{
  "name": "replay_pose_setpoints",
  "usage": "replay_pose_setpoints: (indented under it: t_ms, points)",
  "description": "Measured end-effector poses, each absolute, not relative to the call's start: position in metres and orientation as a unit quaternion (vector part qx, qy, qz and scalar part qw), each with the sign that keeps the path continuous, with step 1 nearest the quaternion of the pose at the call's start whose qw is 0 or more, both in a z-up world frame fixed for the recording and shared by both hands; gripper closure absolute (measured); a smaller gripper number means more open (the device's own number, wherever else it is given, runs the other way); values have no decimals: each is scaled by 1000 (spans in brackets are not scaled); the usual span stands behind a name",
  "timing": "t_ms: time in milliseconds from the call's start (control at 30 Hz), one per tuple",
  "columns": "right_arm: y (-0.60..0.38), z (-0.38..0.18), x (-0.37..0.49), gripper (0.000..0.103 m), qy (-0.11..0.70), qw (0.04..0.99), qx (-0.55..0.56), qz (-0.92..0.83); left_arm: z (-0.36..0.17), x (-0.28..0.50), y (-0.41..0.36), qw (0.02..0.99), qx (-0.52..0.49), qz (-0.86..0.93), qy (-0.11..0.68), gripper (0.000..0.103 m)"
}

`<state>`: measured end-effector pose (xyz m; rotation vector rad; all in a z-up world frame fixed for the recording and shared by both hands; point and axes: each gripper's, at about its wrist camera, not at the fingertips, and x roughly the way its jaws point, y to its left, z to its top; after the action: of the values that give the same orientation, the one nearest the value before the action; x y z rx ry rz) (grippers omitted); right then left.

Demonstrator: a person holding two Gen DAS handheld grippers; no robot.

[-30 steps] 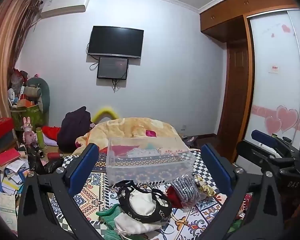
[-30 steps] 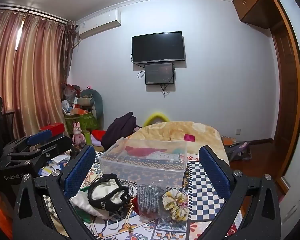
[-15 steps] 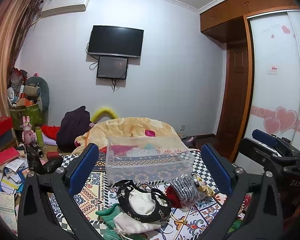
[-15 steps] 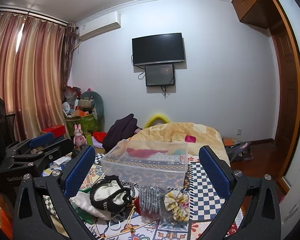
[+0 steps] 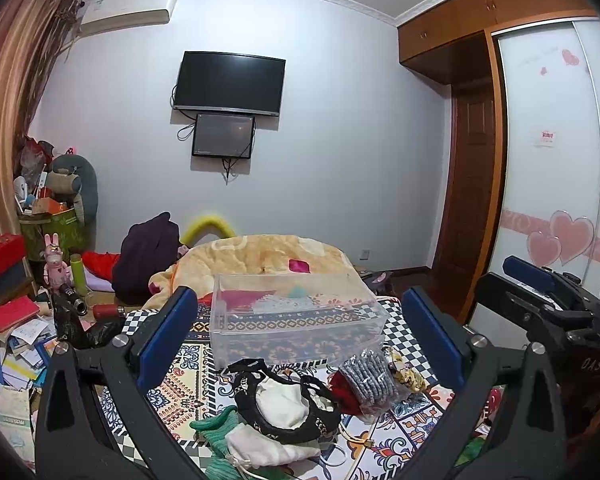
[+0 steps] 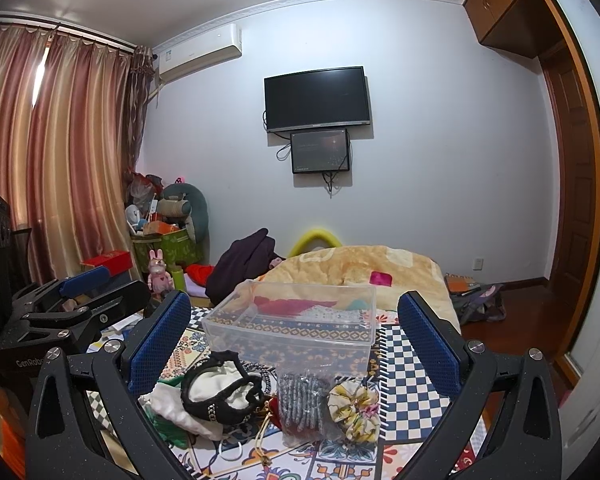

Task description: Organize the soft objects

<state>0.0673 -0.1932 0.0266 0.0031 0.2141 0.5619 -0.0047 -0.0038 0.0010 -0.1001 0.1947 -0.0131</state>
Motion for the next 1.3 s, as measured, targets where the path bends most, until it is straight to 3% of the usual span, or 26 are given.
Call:
replay_pose_setpoints:
  t_ms: [1300]
  points:
    - [-194,27,65,0,102,955,5,278,2,-9,-5,994,-52,-13,95,0]
